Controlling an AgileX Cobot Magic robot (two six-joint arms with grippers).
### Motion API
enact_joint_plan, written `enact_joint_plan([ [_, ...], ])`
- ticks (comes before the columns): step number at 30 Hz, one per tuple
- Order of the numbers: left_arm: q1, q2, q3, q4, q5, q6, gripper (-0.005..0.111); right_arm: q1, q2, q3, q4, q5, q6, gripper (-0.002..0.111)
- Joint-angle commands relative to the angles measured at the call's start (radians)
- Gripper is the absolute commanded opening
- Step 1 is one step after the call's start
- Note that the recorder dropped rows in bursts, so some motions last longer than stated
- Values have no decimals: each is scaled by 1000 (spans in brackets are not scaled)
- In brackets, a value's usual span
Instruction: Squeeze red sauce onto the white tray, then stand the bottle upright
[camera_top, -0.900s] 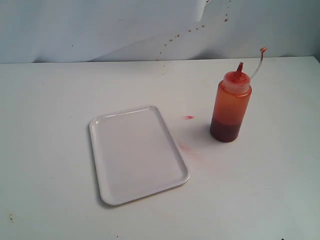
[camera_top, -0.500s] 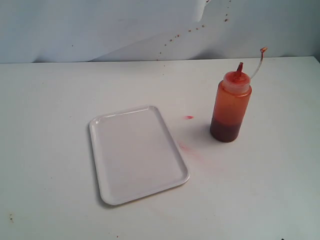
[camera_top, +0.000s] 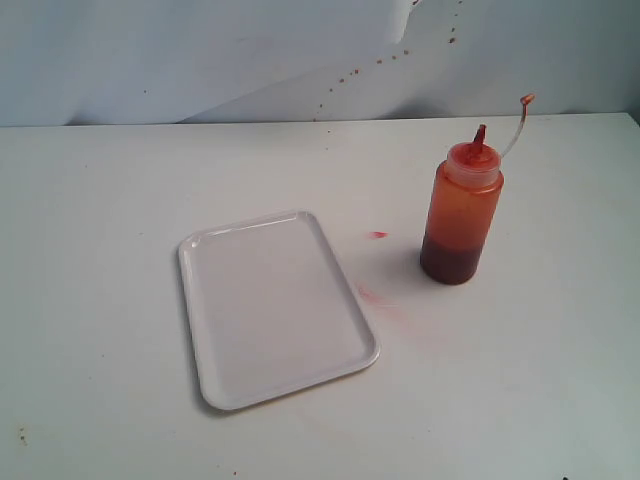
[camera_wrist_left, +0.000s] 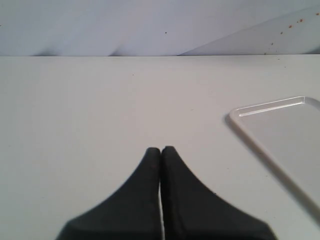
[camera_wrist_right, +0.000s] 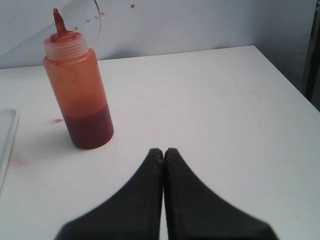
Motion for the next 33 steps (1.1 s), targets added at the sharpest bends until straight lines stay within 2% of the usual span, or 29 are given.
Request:
enact_joint_plan([
  [1, 3, -2, 4, 0, -13, -11, 0, -1, -4, 4, 5, -1, -1, 0],
  [13, 3, -2, 4, 51, -20, -5, 0, -1, -4, 4, 5, -1, -1, 0],
  [17, 3, -2, 4, 127, -21, -3, 0, -1, -4, 4, 5, -1, -1, 0],
  [28, 3, -2, 4, 130, -48, -7, 0, -1, -4, 4, 5, -1, -1, 0],
  [31, 3, -2, 4, 81, -118, -12, 0, -1, -4, 4, 5, -1, -1, 0],
  [33, 3, -2, 4, -48, -192, -14, 0, -1, -4, 4, 5, -1, -1, 0],
])
